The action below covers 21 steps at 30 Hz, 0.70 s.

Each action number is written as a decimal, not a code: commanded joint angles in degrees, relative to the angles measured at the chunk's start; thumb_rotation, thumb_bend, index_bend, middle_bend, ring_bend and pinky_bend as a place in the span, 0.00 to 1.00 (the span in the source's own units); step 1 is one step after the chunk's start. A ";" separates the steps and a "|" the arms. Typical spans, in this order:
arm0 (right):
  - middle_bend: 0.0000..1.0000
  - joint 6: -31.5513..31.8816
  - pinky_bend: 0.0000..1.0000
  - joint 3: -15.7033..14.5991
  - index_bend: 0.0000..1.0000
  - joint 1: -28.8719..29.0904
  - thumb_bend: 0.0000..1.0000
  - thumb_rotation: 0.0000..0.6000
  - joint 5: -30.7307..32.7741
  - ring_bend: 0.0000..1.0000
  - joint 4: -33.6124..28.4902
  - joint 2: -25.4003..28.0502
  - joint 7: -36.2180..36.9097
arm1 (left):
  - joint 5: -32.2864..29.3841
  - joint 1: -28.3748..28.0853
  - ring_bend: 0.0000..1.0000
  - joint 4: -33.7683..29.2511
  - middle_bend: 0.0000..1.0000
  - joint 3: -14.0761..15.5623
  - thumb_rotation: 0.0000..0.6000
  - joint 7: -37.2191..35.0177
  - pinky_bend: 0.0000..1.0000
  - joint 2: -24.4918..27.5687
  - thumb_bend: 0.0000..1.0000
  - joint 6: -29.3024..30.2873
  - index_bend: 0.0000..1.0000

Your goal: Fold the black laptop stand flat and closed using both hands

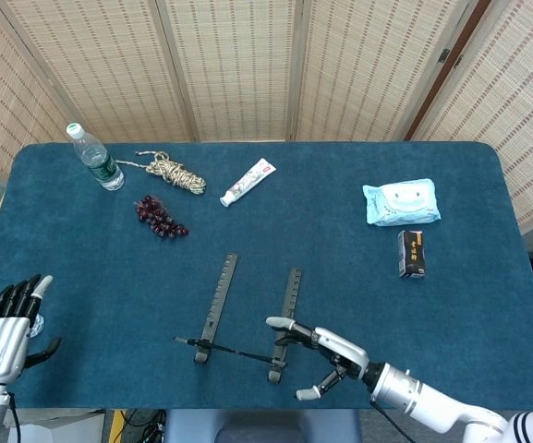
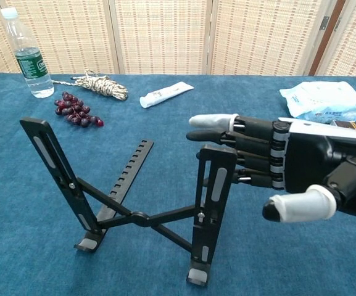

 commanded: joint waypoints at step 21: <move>0.03 -0.21 0.14 -1.21 0.00 -3.27 0.03 1.00 2.30 0.00 4.73 -5.73 5.60 | -0.13 -0.28 0.03 -0.91 0.04 0.07 1.00 0.96 0.00 0.20 0.23 -0.52 0.00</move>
